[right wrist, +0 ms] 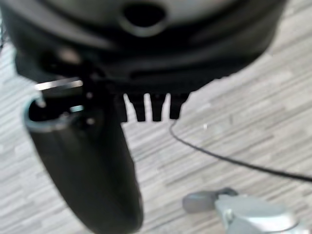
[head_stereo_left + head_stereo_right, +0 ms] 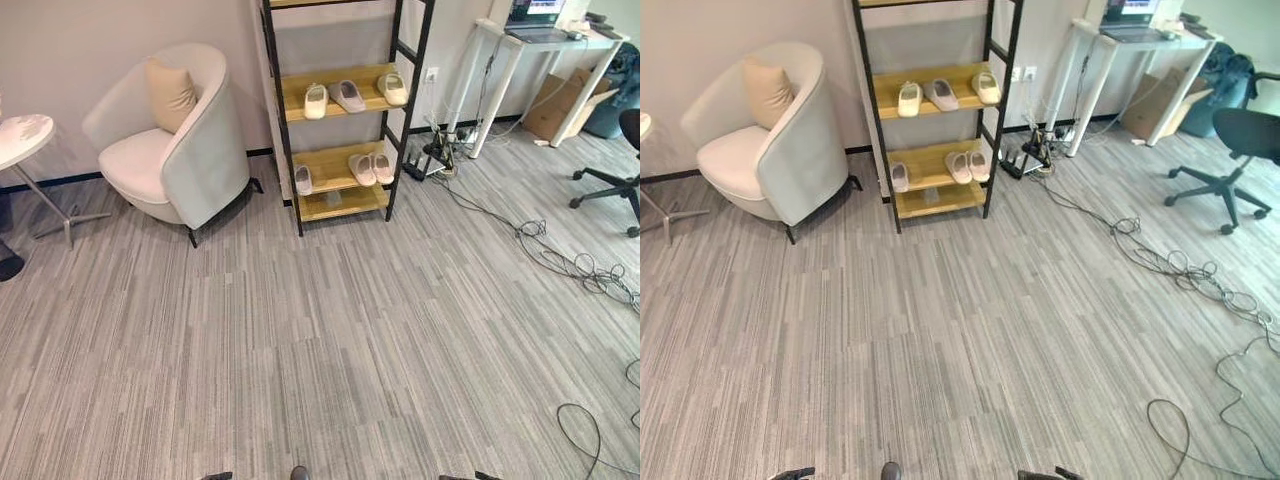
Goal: Arrange the slippers neatly on the shoe rack.
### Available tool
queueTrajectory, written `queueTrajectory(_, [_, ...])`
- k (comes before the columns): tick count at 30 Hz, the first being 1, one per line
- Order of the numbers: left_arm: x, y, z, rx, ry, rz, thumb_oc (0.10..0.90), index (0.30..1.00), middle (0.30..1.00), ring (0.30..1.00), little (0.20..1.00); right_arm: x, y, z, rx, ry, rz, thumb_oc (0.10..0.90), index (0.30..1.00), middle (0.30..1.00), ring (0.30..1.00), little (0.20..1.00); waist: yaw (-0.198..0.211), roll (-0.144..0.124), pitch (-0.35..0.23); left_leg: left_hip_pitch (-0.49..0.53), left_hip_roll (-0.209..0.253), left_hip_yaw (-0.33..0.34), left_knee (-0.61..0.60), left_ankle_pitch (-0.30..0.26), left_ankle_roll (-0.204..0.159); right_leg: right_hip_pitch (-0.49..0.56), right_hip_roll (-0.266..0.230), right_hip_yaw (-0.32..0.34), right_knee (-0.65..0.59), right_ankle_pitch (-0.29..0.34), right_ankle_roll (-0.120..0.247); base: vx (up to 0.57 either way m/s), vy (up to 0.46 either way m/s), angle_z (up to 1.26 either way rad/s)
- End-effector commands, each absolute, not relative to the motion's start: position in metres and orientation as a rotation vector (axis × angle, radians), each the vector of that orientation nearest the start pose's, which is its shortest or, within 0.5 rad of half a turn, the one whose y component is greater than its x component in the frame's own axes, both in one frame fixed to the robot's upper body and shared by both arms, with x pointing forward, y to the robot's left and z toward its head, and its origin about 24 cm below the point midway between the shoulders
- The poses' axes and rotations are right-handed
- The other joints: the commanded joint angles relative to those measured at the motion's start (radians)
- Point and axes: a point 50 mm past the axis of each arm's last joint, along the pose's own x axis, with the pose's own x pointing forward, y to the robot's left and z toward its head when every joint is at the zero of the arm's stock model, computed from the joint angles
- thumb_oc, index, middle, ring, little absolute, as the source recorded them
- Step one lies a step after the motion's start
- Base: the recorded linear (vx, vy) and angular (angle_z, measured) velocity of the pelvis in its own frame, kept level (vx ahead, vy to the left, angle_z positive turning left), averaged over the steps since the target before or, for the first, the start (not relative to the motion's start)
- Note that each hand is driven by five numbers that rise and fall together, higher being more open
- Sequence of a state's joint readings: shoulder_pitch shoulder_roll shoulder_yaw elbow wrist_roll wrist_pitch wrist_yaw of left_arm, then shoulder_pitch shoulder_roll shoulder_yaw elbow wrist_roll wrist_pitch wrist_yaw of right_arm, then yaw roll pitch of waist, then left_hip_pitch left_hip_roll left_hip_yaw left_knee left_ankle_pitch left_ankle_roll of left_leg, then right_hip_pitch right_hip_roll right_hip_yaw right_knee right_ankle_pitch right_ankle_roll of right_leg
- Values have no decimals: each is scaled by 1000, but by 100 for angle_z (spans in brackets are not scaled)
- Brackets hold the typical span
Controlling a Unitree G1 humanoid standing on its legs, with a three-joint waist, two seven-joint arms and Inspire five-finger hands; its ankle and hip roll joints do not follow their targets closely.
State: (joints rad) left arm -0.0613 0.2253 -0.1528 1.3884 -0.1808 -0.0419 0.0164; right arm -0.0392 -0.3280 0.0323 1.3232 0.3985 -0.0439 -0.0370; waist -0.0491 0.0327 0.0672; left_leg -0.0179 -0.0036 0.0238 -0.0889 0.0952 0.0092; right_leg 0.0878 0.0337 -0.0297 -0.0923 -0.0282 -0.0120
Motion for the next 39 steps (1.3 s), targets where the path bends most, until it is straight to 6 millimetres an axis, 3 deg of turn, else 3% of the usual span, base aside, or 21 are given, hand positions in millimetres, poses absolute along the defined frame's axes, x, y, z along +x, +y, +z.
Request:
queueTrajectory(1, [115,222,-160,211,1200,95,800,900,900,900,900,115,-290,-138,53,1015,-533,800,900,900,900,900,-4,-12,6,82,51,-26,21,-119,-62,-43,-45,-31,40,-34,80,71,-156,-3])
queueTrajectory(2, [115,222,-160,211,1200,95,800,900,900,900,900,115,-290,-138,53,1015,-533,800,900,900,900,900,-3,-12,7,82,52,-25,22,-120,-62,-43,-45,-30,41,-35,80,51,-129,-4])
queueTrajectory(4, [124,214,-159,282,1164,9,800,900,900,900,900,119,-286,-138,33,1014,-502,800,900,900,900,900,-9,-18,30,30,65,1,182,-160,-82,-48,-43,-14,74,-54,66,44,-160,-9])
queueTrajectory(6, [145,209,-152,353,1081,-39,800,900,900,900,900,127,-281,-137,-36,1023,-426,800,900,900,900,900,8,-32,91,-110,90,10,456,-80,-103,-34,-51,-16,112,-75,42,58,-211,-10])
queueTrajectory(9, [155,206,-148,357,1041,-45,800,900,900,900,900,132,-279,-136,-82,1023,-384,800,900,900,900,900,23,-41,123,-222,85,14,594,-48,-90,-31,-52,-21,144,-101,27,114,-143,-1])
queueTrajectory(12, [136,208,-155,398,1105,-44,800,900,900,900,900,139,-271,-136,-118,1012,-326,800,900,900,900,900,66,-40,124,-328,71,67,445,-68,-69,38,-41,-6,111,-143,30,382,-3,6])
queueTrajectory(14, [127,210,-158,403,1136,-40,800,900,900,900,900,141,-268,-136,-127,1009,-304,800,900,900,900,900,79,-40,121,-323,62,76,366,-40,-66,64,-37,4,98,-150,34,326,60,-13])
queueTrajectory(16, [104,218,-163,405,1217,-19,800,900,900,900,900,151,-261,-134,-149,982,-265,800,900,900,900,900,132,-41,106,-372,36,82,157,21,-70,128,-9,51,66,-173,41,468,81,-34])
queueTrajectory(21, [69,233,-168,370,1329,53,800,900,900,900,900,149,-246,-140,-143,1002,-205,800,900,900,900,900,180,-78,57,-367,15,37,103,84,-36,153,-11,108,97,-191,61,456,139,-65])
queueTrajectory(23, [70,239,-166,364,1329,73,800,900,900,900,900,144,-243,-143,-109,1021,-207,800,900,900,900,900,191,-110,41,-382,-3,37,173,56,-16,139,-36,100,168,-152,108,511,207,-83])
queueTrajectory(24, [72,243,-165,364,1316,87,800,900,900,900,900,139,-241,-145,-92,1034,-207,800,900,900,900,900,189,-122,39,-364,-18,37,193,28,-5,114,-52,92,245,-107,140,391,202,-29])
queueTrajectory(25, [79,242,-164,367,1296,79,800,900,900,900,900,137,-236,-147,-68,1040,-204,800,900,900,900,900,177,-131,41,-355,-31,41,214,-5,11,63,-75,86,359,24,207,441,304,-8])
queueTrajectory(26, [95,241,-160,388,1239,64,800,900,900,900,900,142,-228,-147,-57,1026,-171,800,900,900,900,900,151,-102,58,-309,-20,36,216,-38,28,-36,-94,43,560,143,255,445,350,10])
queueTrajectory(28, [118,241,-154,391,1158,77,800,900,900,900,900,153,-219,-144,-52,986,-139,800,900,900,900,900,128,-61,76,-227,-10,19,201,-74,46,-121,-126,-36,720,196,246,361,282,16])
queueTrajectory(29, [118,241,-154,390,1157,77,800,900,900,900,900,153,-220,-144,-52,986,-139,800,900,900,900,900,129,-58,75,-228,-8,18,200,-73,45,-122,-123,-36,718,199,245,482,241,22])
queueTrajectory(30, [139,243,-146,363,1085,124,800,900,900,900,900,161,-213,-141,-53,954,-120,800,900,900,900,900,108,-41,96,-142,-9,-3,182,-110,53,-196,-165,-120,751,159,206,336,134,28])
queueTrajectory(33, [151,239,-143,336,1042,130,800,900,900,900,900,164,-209,-140,-63,940,-107,800,900,900,900,900,87,-37,105,-76,-21,-27,177,-144,51,-254,-172,-178,667,92,183,570,85,50])
queueTrajectory(34, [156,234,-142,352,1025,99,800,900,900,900,900,163,-212,-140,-64,937,-124,800,900,900,900,900,63,-41,105,-16,-34,-44,161,-175,44,-298,-160,-188,516,43,166,331,-15,44])
queueTrajectory(35, [156,234,-142,352,1025,99,800,900,900,900,900,163,-212,-140,-64,938,-124,800,900,900,900,900,61,-40,109,-10,-33,-46,160,-178,43,-290,-159,-191,515,40,165,507,-37,45])
queueTrajectory(37, [156,223,-144,394,1028,37,800,900,900,900,900,150,-222,-143,-54,970,-175,800,900,900,900,900,4,-55,108,84,-58,-96,132,-229,29,-367,-127,-91,263,63,166,545,-81,56])
queueTrajectory(39, [154,221,-146,397,1038,28,800,900,900,900,900,145,-226,-145,-51,988,-193,800,900,900,900,900,-12,-54,110,116,-55,-114,117,-246,23,-392,-129,-61,196,86,174,521,-100,73])
